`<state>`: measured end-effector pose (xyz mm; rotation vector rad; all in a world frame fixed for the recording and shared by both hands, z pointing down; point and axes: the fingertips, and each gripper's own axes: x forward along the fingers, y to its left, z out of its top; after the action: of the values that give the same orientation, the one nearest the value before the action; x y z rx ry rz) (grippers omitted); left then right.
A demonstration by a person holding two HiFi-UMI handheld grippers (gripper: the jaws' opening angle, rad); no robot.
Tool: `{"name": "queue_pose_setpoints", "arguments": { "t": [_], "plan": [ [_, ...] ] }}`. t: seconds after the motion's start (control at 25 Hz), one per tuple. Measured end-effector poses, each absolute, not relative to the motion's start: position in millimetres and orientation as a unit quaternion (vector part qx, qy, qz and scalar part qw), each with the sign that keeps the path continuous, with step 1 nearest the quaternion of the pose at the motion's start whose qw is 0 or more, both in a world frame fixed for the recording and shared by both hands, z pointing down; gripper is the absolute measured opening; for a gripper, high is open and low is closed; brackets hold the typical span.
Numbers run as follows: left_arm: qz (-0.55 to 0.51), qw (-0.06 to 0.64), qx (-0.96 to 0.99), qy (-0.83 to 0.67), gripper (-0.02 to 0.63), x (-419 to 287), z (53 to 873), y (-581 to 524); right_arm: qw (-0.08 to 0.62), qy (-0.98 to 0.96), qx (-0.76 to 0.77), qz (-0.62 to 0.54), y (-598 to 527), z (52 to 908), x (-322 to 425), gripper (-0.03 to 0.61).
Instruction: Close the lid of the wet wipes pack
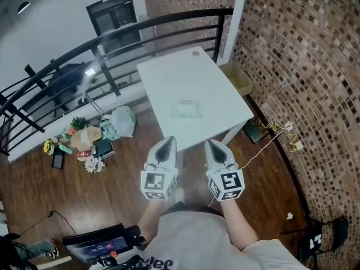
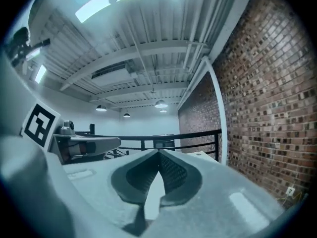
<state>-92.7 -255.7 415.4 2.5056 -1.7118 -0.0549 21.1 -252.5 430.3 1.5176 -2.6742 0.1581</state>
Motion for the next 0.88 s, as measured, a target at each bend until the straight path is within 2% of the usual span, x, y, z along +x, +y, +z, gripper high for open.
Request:
{"name": "queue_pose_setpoints", "arguments": {
  "t": [0.16, 0.32, 0.6, 0.88],
  "plan": [
    [-0.027, 0.057, 0.826, -0.56, 0.015, -118.7, 404.1, -323.5, 0.035, -0.859, 0.507, 0.064, -305.2, 427.9, 14.0, -0.011],
    [-0.009, 0.092, 0.826, -0.556, 0.015, -115.6, 435.8, -371.0, 0.046, -0.856, 0.506, 0.092, -362.4, 450.6, 16.4, -0.011],
    [0.031, 0.103, 0.824, -0.556, 0.015, -107.0, 453.6, -471.3, 0.044, -0.884, 0.458, 0.081, -479.1, 448.7, -10.2, -0.011],
    [0.124, 0.177, 0.826, -0.521, 0.015, -78.5, 535.8, -558.0, 0.071, -0.884, 0.449, 0.107, -559.1, 479.9, -7.1, -0.011]
  ]
}}
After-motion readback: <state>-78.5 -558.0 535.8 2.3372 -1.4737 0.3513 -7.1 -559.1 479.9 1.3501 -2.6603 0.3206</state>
